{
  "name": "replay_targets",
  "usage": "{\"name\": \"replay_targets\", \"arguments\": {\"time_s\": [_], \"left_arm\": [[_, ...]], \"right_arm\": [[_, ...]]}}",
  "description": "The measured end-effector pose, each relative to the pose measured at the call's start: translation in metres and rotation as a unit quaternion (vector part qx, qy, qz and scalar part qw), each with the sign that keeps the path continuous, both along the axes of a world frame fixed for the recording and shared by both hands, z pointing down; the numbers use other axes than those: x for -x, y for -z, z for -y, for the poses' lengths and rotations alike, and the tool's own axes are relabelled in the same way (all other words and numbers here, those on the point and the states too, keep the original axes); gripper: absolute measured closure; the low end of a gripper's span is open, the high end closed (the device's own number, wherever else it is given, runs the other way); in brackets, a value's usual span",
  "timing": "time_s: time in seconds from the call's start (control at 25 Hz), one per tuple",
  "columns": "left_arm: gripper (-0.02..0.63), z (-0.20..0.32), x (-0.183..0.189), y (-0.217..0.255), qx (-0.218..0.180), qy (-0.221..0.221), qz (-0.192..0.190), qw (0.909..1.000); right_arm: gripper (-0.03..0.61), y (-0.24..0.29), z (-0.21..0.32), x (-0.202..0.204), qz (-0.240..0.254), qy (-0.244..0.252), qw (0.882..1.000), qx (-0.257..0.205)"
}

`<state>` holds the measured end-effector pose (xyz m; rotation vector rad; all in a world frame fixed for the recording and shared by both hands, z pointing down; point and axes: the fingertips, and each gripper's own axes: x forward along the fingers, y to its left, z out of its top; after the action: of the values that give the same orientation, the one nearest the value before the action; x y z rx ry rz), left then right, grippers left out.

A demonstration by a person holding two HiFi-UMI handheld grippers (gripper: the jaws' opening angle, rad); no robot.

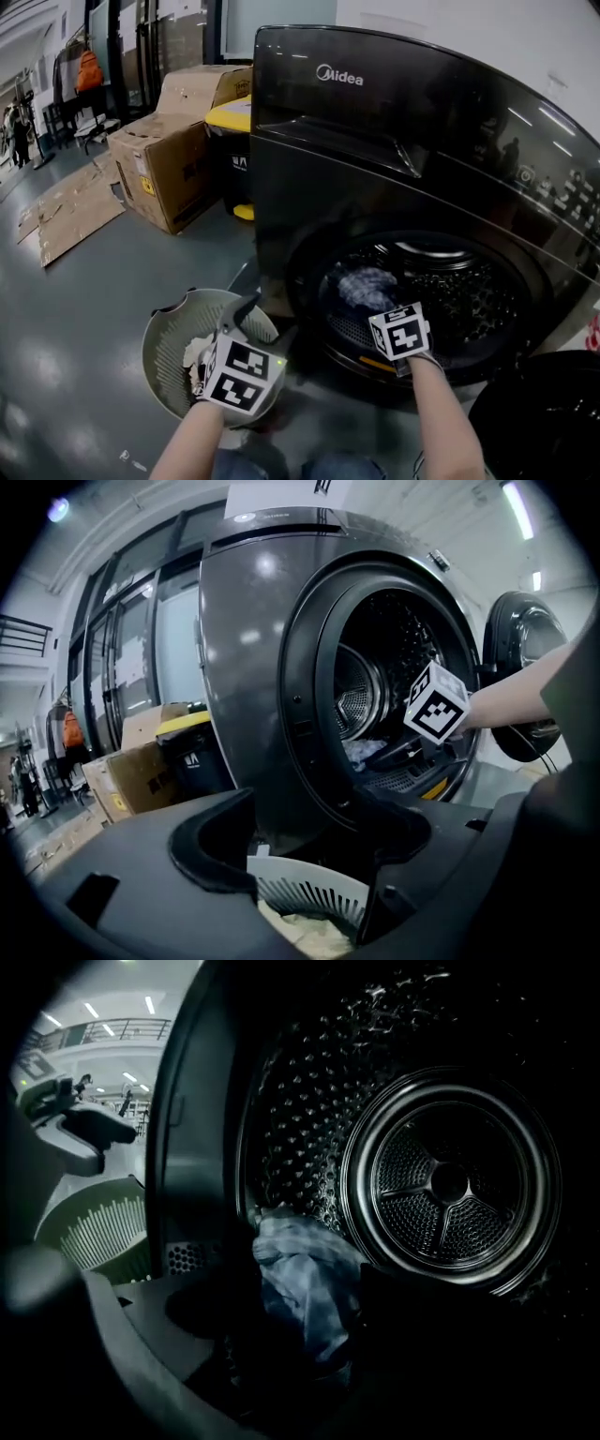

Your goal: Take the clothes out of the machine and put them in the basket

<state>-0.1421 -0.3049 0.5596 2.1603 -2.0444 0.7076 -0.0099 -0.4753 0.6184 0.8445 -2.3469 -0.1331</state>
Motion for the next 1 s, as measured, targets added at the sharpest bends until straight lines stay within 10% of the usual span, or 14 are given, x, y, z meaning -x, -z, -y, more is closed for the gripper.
{"name": "replay_targets", "arguments": {"time_s": [0.4,0.48,0.6,1.0], "left_arm": [[0.308,-0.008,0.012,-0.006,0.003,0.011,0.009,0.9999],[0.308,-0.009,0.012,-0.006,0.002,0.012,0.012,0.9999],[0.308,-0.010,0.010,-0.004,-0.001,0.008,0.013,0.9999],[0.308,-0.013,0.008,0.014,-0.015,-0.001,0.008,0.9999]], "right_arm": [[0.147,-0.047,0.039,0.007,-0.051,-0.044,0.989,0.134],[0.317,-0.052,0.033,0.009,-0.063,-0.032,0.987,0.142],[0.457,-0.048,0.031,0.005,-0.100,-0.023,0.991,0.085],[0.471,0.041,-0.012,-0.010,-0.012,-0.011,0.999,-0.049]]}}
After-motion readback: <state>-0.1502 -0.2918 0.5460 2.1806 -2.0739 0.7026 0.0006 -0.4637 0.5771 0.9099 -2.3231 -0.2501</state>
